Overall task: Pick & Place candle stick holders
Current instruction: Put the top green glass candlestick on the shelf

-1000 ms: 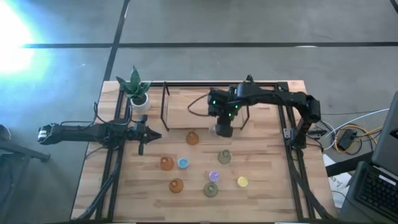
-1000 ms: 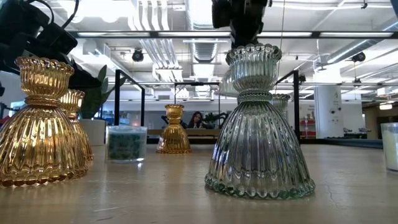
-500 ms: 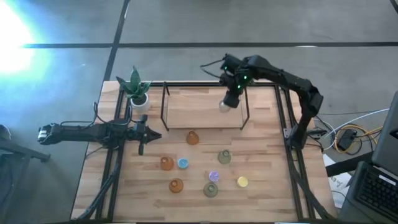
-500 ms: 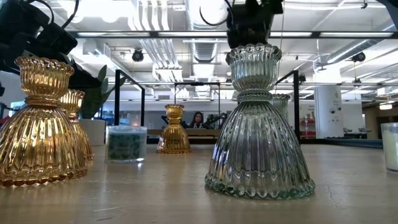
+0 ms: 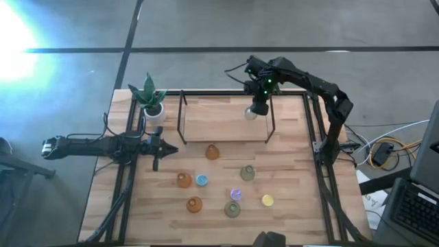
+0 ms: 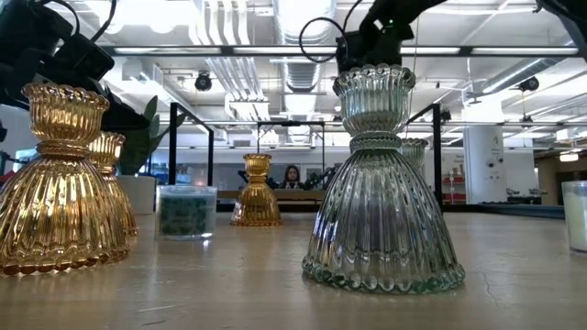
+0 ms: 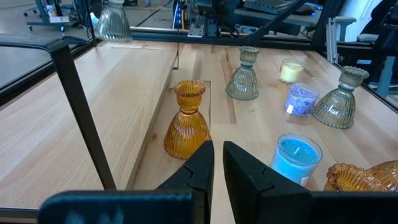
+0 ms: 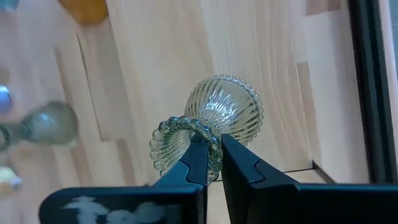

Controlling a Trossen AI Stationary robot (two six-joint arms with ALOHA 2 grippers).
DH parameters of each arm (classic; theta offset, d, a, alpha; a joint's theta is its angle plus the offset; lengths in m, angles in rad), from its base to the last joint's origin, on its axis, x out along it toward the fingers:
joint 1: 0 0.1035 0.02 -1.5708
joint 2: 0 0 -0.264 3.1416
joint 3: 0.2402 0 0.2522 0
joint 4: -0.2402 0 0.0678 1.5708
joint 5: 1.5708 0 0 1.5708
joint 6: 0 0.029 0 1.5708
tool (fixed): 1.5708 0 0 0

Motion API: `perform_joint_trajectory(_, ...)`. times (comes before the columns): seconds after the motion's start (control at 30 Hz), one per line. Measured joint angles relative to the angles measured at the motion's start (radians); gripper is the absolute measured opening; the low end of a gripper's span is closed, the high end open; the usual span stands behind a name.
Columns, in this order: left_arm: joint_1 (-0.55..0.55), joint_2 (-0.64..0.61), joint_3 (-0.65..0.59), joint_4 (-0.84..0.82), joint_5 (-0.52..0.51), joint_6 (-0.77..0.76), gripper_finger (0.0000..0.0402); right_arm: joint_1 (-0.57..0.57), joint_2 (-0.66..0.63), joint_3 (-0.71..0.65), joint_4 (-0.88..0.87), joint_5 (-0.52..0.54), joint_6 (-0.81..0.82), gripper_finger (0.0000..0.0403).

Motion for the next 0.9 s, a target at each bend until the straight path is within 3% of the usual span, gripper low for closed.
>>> perform_joint_trajectory(0.2, 0.000, 0.000, 0.000, 0.000, 0.000, 0.000, 0.0039, 0.000, 0.035, 0.000, -0.029, 0.091, -0.159, 0.0014)
perform_joint_trajectory(0.37, 0.000, 0.000, 0.000, -0.001, 0.000, 0.000, 0.0039, -0.007, 0.059, 0.000, -0.029, 0.101, -0.202, 0.0014)
perform_joint_trajectory(0.9, 0.000, 0.000, 0.000, -0.006, 0.000, 0.000, 0.0039, -0.061, 0.156, 0.105, -0.023, 0.107, -0.223, 0.0014)
